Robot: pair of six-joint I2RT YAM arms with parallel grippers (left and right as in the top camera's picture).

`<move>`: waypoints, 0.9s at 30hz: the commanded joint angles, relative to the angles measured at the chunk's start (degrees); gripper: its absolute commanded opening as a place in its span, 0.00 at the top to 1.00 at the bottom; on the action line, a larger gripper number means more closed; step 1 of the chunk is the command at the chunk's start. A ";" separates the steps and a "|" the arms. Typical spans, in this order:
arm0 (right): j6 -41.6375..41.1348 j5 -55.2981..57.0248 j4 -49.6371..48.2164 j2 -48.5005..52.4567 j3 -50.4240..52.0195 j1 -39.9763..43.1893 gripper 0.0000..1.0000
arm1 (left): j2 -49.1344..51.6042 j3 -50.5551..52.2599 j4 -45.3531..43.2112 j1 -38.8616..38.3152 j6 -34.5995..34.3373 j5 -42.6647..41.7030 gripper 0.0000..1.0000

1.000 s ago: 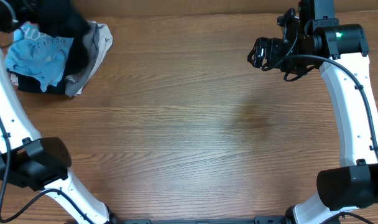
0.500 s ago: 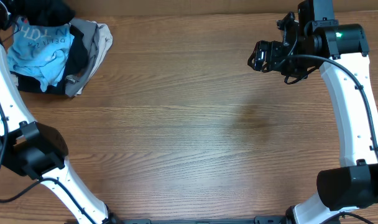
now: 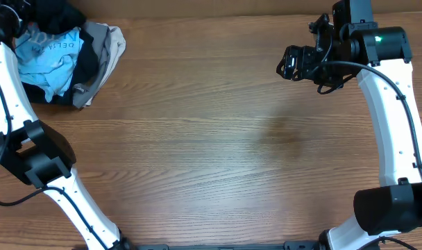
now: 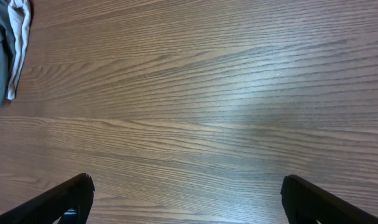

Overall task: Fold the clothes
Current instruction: 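Carry the bundle with the left gripper and place it on the clothes pile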

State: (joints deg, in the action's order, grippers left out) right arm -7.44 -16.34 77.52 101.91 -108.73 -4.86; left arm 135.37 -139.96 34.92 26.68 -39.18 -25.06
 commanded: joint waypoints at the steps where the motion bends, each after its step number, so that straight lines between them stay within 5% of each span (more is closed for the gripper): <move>1: 0.24 -0.42 -0.26 -0.15 0.02 0.11 0.00 | -1.20 -0.79 1.55 1.70 -1.11 -4.46 0.96; 15: 0.20 -0.76 -2.05 -0.09 0.02 0.11 0.00 | -1.27 -0.79 27.21 15.13 15.82 -8.00 0.96; 18: 0.17 -1.75 -2.71 -0.09 0.02 0.11 0.00 | -1.25 -0.79 31.71 15.41 22.43 -7.72 0.88; 27: 0.22 -1.73 -1.70 -0.09 0.02 0.11 0.00 | -1.25 -0.79 32.06 10.29 27.63 -3.28 0.96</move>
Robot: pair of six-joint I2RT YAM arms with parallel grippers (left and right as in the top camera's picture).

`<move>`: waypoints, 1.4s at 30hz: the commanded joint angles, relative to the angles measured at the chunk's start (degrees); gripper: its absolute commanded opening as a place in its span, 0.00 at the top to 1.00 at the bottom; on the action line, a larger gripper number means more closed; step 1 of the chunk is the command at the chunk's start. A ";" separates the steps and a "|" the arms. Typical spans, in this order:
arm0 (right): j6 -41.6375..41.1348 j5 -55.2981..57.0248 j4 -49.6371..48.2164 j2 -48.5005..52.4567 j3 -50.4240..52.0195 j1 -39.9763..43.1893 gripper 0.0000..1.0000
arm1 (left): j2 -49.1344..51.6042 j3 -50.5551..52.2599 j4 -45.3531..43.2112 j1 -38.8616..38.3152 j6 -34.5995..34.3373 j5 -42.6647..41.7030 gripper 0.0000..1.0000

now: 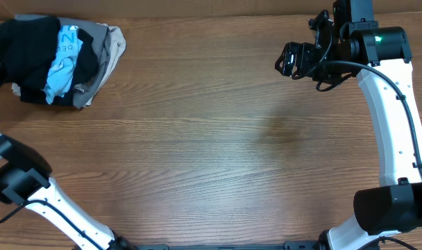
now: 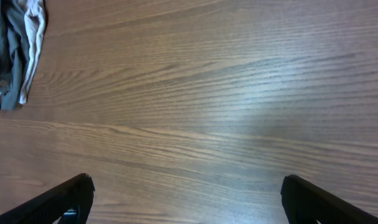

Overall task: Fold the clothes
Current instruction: 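Carry the bundle with the left gripper and place it on the clothes pile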

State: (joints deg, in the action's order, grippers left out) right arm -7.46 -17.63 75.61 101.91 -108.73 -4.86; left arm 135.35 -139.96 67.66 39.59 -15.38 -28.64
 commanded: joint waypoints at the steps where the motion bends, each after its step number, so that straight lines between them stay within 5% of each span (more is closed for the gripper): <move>1: 0.26 -0.42 0.39 -0.09 0.02 0.11 0.00 | -1.22 -0.79 -1.68 -3.30 3.82 0.28 0.96; 5: 0.26 -0.42 0.35 -0.09 0.02 0.11 0.00 | -1.33 -3.15 -6.60 -4.72 -1.29 -5.64 0.96; 11: 0.28 -0.42 0.31 -0.09 0.02 0.11 0.00 | -1.33 -7.74 -22.84 -5.55 -19.91 -17.92 0.96; 17: 0.46 -0.39 0.24 -0.09 0.02 0.11 0.00 | -1.33 -7.87 -35.63 -7.48 -31.10 -18.67 0.96; 23: 0.46 -0.39 0.11 -0.09 0.02 0.11 0.00 | -1.31 -7.69 -32.98 -9.42 -28.11 -12.98 0.96; 38: 0.44 -0.44 0.81 -0.09 0.02 0.11 0.00 | -1.31 -7.63 -13.29 -9.62 -7.10 0.76 0.94; 40: 0.46 -0.42 1.36 -0.09 0.02 0.11 0.00 | -1.31 -7.63 -9.09 -9.62 -0.92 1.84 0.67; 42: 0.46 -0.42 1.73 -0.09 0.02 0.11 0.00 | -1.31 -7.63 -4.11 -9.60 4.31 3.78 0.18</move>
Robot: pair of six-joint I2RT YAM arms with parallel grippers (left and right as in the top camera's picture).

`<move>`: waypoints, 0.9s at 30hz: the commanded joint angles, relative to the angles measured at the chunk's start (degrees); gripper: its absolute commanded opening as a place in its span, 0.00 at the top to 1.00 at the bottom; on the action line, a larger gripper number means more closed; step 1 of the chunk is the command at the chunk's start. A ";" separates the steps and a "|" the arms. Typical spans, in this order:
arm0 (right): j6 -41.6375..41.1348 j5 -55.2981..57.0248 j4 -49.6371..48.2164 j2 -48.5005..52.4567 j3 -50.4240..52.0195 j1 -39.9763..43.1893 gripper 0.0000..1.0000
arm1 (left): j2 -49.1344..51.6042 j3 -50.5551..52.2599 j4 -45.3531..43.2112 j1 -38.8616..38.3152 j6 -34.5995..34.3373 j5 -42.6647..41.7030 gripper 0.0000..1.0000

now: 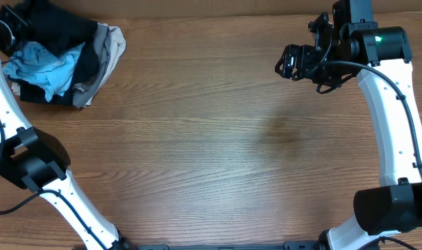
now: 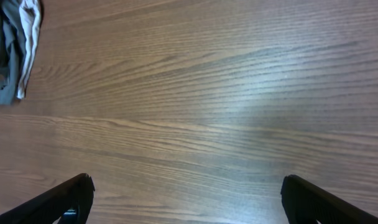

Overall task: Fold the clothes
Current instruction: 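Carry the bundle with the left gripper and place it on the clothes pile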

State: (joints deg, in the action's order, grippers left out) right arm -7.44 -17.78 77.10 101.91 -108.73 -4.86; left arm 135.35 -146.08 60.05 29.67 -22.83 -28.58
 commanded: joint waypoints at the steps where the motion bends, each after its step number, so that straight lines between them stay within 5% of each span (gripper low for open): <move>1: 0.44 -0.26 0.24 -0.09 0.02 0.11 0.00 | -1.31 -1.51 6.23 0.42 13.90 5.46 0.02; 6: 0.44 -0.26 0.22 -0.09 0.02 0.11 0.00 | -1.31 -1.53 12.94 1.62 18.47 14.34 0.00; 17: 0.42 -0.28 0.11 -0.09 0.02 0.11 0.00 | -7.93 -4.48 21.77 5.88 27.10 13.55 0.00; 27: 0.42 -0.28 -0.28 -0.09 0.02 0.11 0.00 | -15.50 -4.46 13.53 1.29 40.54 7.39 0.04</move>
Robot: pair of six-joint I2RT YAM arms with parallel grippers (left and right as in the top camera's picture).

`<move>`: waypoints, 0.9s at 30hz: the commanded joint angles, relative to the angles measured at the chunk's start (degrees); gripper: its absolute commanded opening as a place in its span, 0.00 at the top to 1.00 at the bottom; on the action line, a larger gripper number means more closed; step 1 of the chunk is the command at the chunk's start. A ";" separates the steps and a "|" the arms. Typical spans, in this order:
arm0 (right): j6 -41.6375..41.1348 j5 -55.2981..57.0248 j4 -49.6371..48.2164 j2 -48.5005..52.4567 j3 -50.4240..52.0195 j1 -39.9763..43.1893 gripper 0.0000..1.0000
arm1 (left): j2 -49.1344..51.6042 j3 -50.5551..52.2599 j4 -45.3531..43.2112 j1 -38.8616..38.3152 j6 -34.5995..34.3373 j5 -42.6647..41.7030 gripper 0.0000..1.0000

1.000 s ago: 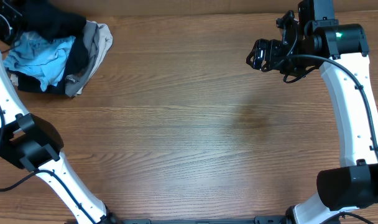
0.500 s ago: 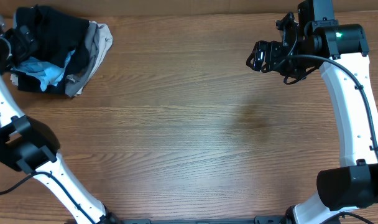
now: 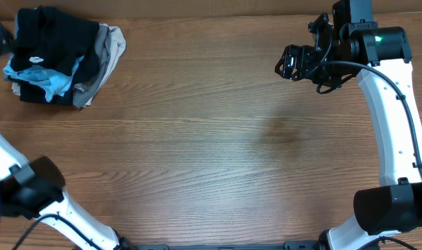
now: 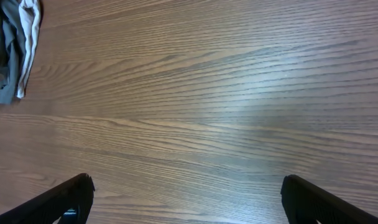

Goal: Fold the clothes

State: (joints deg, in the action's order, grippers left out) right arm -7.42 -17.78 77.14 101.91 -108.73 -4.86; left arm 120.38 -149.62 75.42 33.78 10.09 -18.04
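Observation:
A pile of clothes (image 3: 58, 59) lies at the table's back left corner. A black garment (image 3: 55, 38) is on top, a light blue one (image 3: 48, 80) shows under it, and grey and beige ones (image 3: 107, 48) are on the right side. My left gripper is a dark shape at the frame's left edge beside the pile; its jaws are cut off. My right gripper (image 3: 289, 62) hangs over the back right of the table, open and empty, fingers (image 4: 64, 199) wide apart over bare wood. The pile's edge (image 4: 12, 56) shows at the right wrist view's left.
The wooden table (image 3: 218, 153) fills both views. The left arm's white link and black elbow (image 3: 30, 187) stand at the front left. The right arm's white link (image 3: 398, 132) runs along the right side.
The black garment now covers most of the light blue one on the pile. My left gripper has moved from over the pile to the left edge. The right arm has not moved.
The light blue garment first lay on top of the pile, with the left arm over it. Then the black garment was spread across the pile's left. Later the blue showed again with black behind it. Now black lies on top. The right gripper stayed open.

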 commanded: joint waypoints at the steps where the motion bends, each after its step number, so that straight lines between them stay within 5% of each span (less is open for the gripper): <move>1: 0.39 -0.28 -0.33 -0.09 0.02 0.11 0.00 | 0.00 -0.92 -3.10 -3.69 8.20 -2.47 0.05; 11: 0.39 -0.28 -0.31 -0.09 0.02 0.11 0.00 | 13.92 -0.90 -18.67 -10.86 12.87 4.76 0.05; 27: 0.42 -0.26 -0.33 -0.11 0.00 0.11 0.00 | 32.98 -0.94 -15.56 -7.52 8.98 8.61 0.00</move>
State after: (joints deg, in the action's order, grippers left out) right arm -7.44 -17.78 77.17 101.91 -108.73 -4.86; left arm 148.66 -151.37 58.26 24.01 21.93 -11.79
